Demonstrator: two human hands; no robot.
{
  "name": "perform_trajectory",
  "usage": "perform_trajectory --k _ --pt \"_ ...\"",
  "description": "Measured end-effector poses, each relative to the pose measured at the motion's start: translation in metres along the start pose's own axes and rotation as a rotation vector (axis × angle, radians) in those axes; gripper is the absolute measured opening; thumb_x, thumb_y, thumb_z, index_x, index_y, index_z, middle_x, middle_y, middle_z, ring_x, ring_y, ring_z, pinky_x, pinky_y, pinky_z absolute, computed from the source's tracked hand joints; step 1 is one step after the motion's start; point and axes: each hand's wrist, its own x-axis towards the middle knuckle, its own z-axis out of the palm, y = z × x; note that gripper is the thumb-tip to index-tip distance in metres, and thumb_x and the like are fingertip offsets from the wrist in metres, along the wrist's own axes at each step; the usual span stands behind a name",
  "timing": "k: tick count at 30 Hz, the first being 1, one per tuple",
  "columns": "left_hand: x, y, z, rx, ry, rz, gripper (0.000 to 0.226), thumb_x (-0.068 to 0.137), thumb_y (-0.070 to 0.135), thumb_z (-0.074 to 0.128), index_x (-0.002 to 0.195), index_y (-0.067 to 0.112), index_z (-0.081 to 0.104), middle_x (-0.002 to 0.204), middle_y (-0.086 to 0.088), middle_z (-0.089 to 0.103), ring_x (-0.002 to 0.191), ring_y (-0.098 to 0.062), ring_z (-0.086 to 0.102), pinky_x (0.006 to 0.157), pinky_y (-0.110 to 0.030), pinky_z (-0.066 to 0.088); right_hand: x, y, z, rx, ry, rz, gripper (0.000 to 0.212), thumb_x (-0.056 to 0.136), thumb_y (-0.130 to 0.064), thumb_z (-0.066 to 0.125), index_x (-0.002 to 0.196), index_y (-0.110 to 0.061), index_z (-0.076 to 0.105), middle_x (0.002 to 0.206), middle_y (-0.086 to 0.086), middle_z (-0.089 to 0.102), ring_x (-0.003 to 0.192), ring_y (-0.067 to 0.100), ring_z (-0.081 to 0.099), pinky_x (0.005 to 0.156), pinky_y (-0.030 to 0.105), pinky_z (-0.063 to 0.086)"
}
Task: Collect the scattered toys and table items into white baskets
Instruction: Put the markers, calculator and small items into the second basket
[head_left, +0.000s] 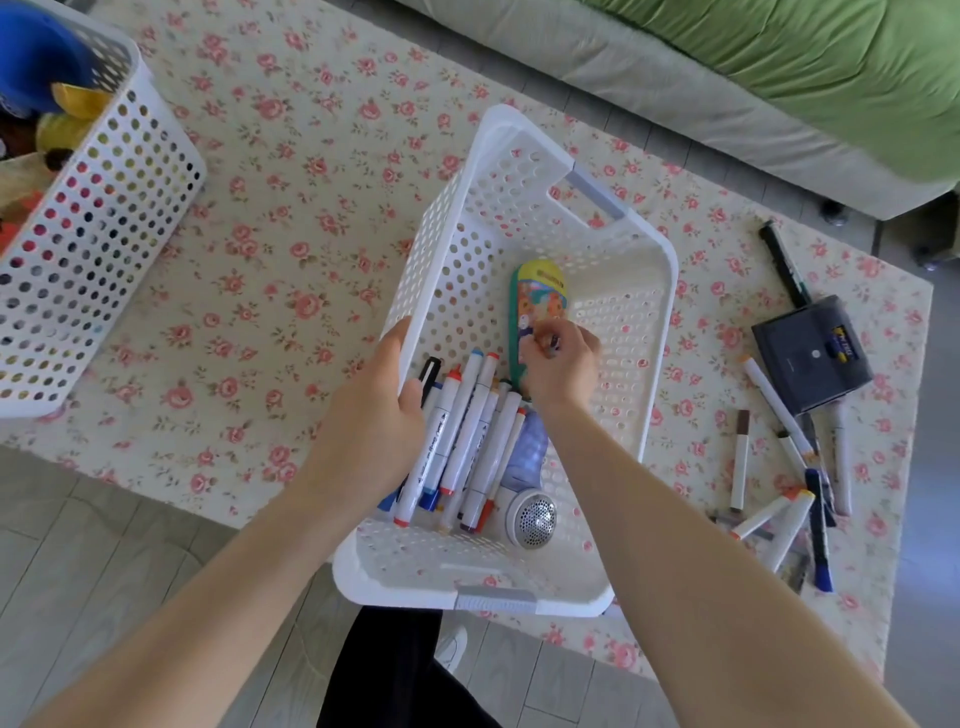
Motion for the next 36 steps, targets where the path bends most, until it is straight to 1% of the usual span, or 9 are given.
perform_trajectory --k 4,9,12,16,21,23,26,33,36 --pt "0.001 -0.002 -0.002 0.009 0.004 -0.007 0.048 0.098 0.012 0.035 0.144 0.019 0.025 0.104 -0.015 0.062 0.084 -0.031 0.061 0.071 -0.033 0.048 0.005 -0.003 0.006 -0.021 -0.053 0.103 0.022 0.081 -0.017 0.064 0.098 -0.017 0.050 0.105 0.002 0.043 0.097 0.023 0.049 0.080 0.031 0.043" --pt "0.007 -0.006 0.000 0.021 0.017 -0.019 0.042 0.097 0.014 0.037 0.139 0.015 0.034 0.062 0.008 0.041 0.046 -0.005 0.035 0.043 -0.008 0.035 0.009 -0.002 0.011 -0.176 0.045 0.186 0.033 0.085 -0.033 0.059 0.109 -0.014 0.046 0.116 0.009 0.049 0.106 0.030 0.050 0.072 0.032 0.036" --pt "0.008 -0.006 -0.003 -0.040 -0.012 -0.013 0.042 0.096 0.023 0.042 0.137 0.017 0.036 0.082 0.005 0.054 0.058 -0.005 0.046 0.049 -0.009 0.038 0.007 -0.001 0.013 -0.214 0.087 0.153 0.033 0.090 -0.033 0.052 0.113 -0.011 0.048 0.120 0.008 0.051 0.114 0.027 0.044 0.073 0.033 0.033" --pt "0.005 -0.005 -0.006 -0.043 -0.009 -0.004 0.047 0.097 0.019 0.038 0.143 0.019 0.027 0.124 -0.004 0.055 0.104 -0.025 0.057 0.081 -0.030 0.046 0.008 0.001 0.000 -0.202 0.083 0.051 0.024 0.094 -0.022 0.047 0.107 -0.005 0.056 0.122 0.008 0.054 0.115 0.025 0.046 0.076 0.031 0.036" --pt "-0.005 0.002 -0.005 -0.045 -0.002 -0.040 0.045 0.098 0.015 0.035 0.142 0.022 0.029 0.121 -0.013 0.056 0.107 -0.039 0.054 0.082 -0.040 0.048 -0.004 0.004 -0.043 0.125 0.177 0.004 0.017 0.095 -0.013 0.041 0.099 -0.010 0.058 0.092 0.009 0.063 0.075 0.016 0.061 0.063 0.024 0.043" --pt "-0.014 0.004 -0.002 -0.046 0.020 -0.049 0.043 0.098 0.015 0.034 0.141 0.021 0.031 0.115 -0.015 0.056 0.099 -0.039 0.056 0.072 -0.038 0.049 -0.014 0.010 -0.066 0.325 0.228 0.056 0.011 0.096 -0.012 0.041 0.094 -0.013 0.052 0.079 0.006 0.061 0.054 0.009 0.061 0.052 0.026 0.050" --pt "-0.032 0.003 0.000 -0.067 0.064 -0.032 0.039 0.098 0.016 0.035 0.137 0.020 0.037 0.089 -0.003 0.051 0.061 -0.015 0.049 0.048 -0.024 0.034 -0.038 0.039 -0.110 0.395 0.320 0.145 0.010 0.097 -0.015 0.042 0.097 -0.013 0.052 0.069 0.002 0.061 0.039 0.003 0.057 0.041 0.019 0.049" --pt "-0.066 0.008 -0.002 -0.072 0.092 -0.018 0.037 0.098 0.013 0.037 0.135 0.018 0.040 0.068 0.009 0.041 0.051 -0.009 0.036 0.031 -0.010 0.029 -0.118 0.157 -0.160 0.347 0.218 0.617 0.015 0.094 -0.010 0.043 0.084 -0.006 0.053 0.068 0.008 0.060 0.050 0.017 0.060 0.042 0.022 0.052" --pt "-0.070 0.006 0.003 -0.043 0.070 -0.007 0.038 0.098 0.014 0.037 0.135 0.020 0.039 0.072 0.015 0.043 0.053 -0.004 0.037 0.037 -0.013 0.030 -0.138 0.192 -0.147 0.354 0.161 0.817 0.021 0.092 -0.014 0.050 0.079 0.001 0.054 0.066 0.013 0.061 0.054 0.022 0.060 0.057 0.033 0.058"
